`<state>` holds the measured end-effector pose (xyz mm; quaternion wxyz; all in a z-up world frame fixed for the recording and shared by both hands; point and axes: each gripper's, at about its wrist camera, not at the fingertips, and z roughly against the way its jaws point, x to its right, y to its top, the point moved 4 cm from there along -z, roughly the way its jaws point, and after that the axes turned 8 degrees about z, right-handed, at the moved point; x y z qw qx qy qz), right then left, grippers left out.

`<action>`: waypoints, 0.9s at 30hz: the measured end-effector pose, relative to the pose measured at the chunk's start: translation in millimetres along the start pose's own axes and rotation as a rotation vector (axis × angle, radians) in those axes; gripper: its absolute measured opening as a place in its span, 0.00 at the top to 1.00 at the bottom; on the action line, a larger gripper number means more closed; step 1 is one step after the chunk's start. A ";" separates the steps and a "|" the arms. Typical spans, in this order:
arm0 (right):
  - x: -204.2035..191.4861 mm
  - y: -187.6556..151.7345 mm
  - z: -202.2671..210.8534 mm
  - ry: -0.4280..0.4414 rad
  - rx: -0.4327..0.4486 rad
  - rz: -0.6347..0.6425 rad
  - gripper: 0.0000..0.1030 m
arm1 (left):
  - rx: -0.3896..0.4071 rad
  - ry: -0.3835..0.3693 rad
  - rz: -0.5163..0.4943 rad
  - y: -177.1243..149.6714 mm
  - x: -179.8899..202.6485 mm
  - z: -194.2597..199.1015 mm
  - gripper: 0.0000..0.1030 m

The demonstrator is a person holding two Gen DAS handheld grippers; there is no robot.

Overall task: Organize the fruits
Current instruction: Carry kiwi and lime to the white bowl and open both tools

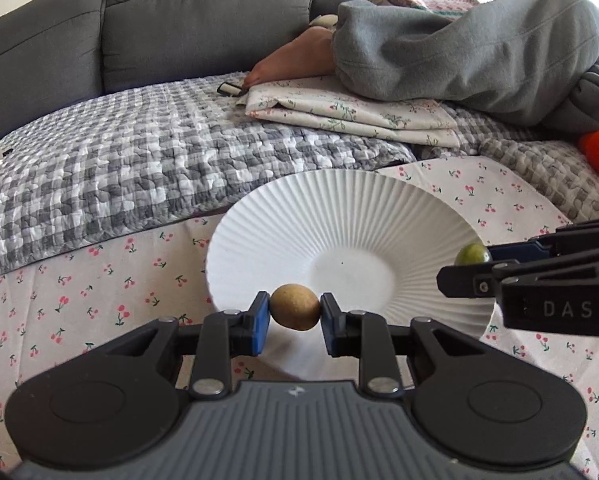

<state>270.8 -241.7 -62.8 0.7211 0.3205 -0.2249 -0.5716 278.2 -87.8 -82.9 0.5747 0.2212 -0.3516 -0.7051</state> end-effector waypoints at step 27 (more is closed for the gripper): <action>25.6 3.3 11.6 0.001 0.030 -0.128 0.27 | 0.024 -0.008 0.052 2.9 -18.2 12.6 0.47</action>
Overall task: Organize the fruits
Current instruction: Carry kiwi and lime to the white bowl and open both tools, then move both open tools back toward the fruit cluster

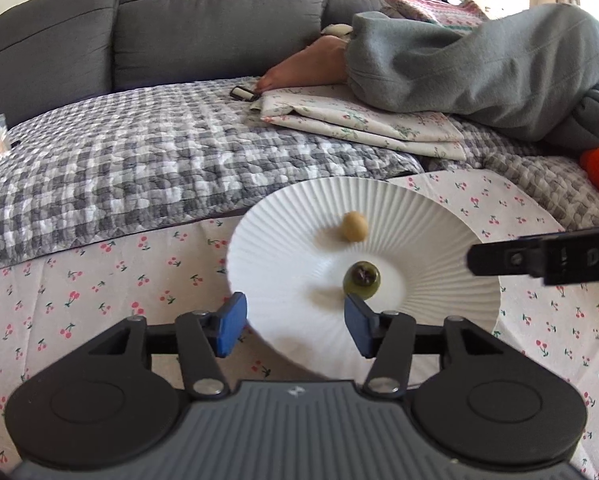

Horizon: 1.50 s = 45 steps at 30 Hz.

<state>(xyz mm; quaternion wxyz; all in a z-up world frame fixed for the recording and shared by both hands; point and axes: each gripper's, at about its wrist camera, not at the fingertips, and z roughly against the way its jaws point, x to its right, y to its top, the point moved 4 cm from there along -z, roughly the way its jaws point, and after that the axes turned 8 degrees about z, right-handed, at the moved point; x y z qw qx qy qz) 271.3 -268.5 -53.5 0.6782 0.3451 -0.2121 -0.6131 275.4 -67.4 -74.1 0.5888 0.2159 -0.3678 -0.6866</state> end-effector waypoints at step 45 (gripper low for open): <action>-87.2 -88.0 124.3 0.090 -0.032 0.121 0.09 | -0.084 0.014 0.238 -91.0 -71.3 141.2 0.04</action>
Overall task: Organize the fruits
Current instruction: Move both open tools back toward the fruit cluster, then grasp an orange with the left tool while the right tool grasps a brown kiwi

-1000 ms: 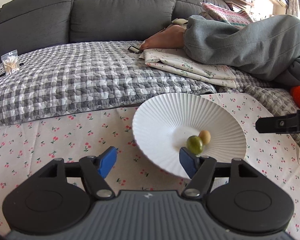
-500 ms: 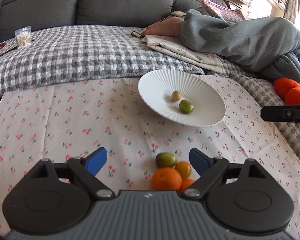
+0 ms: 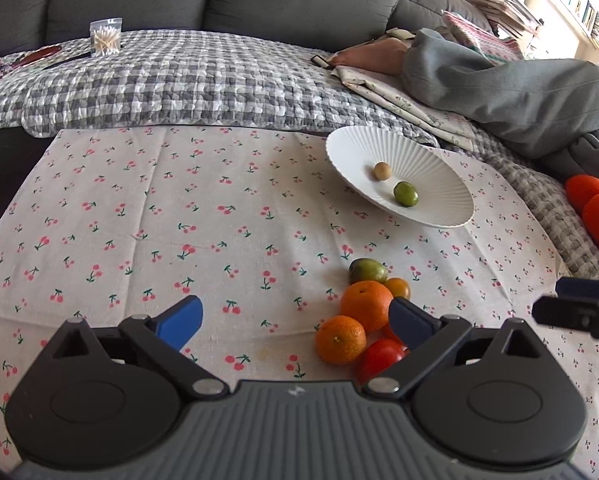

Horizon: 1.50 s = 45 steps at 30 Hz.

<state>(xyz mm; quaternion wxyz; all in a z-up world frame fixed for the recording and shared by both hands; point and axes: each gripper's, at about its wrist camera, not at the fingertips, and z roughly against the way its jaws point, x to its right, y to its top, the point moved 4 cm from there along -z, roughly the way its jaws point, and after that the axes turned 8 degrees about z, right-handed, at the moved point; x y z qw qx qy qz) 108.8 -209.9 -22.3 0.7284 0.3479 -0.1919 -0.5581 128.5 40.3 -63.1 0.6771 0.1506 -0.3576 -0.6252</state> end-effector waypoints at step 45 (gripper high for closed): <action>-85.8 -60.6 -60.6 0.127 -0.093 0.260 0.33 | -0.150 -0.157 0.110 -18.2 -3.7 -46.8 0.41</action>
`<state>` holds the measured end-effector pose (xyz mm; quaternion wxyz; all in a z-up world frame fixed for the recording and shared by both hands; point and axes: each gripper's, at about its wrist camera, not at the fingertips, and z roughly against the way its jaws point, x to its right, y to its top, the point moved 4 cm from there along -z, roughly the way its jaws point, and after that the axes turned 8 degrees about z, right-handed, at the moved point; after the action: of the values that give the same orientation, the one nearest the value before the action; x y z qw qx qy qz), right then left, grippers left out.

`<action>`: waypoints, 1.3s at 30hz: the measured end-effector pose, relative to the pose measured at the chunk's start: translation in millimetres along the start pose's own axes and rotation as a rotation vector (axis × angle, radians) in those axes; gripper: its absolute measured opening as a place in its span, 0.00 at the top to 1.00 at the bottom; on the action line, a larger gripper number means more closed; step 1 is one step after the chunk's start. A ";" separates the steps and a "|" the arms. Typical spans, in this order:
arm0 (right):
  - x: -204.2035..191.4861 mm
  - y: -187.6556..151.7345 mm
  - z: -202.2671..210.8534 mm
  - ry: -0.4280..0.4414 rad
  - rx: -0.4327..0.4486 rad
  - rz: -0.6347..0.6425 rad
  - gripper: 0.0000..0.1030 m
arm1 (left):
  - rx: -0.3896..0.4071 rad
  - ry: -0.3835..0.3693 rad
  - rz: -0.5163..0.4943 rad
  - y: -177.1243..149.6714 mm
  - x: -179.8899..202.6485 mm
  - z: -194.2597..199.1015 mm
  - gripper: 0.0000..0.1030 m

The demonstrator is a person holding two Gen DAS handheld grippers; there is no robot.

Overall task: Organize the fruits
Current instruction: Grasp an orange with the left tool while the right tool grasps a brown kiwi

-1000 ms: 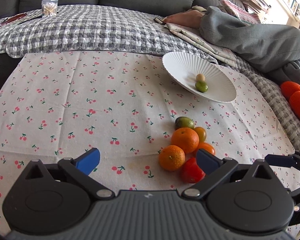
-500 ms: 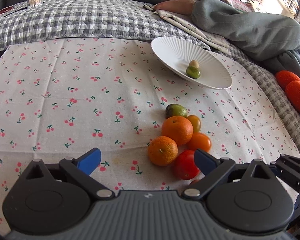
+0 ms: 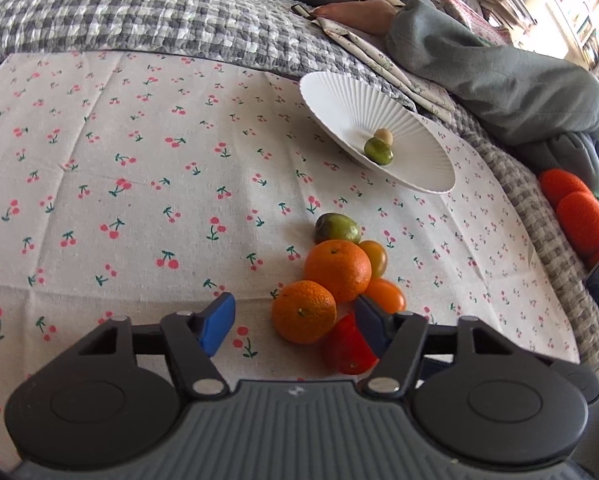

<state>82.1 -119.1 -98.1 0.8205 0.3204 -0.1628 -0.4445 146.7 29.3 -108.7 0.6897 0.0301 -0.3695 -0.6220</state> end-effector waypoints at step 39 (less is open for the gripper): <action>34.7 7.6 16.7 -0.045 0.000 -0.100 0.74 | 0.019 0.036 -0.059 -0.3 1.3 -7.9 0.68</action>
<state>96.8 -151.4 -81.2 0.7933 0.3181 -0.1649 -0.4922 150.6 24.7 -113.9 0.6774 0.0588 -0.3618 -0.6378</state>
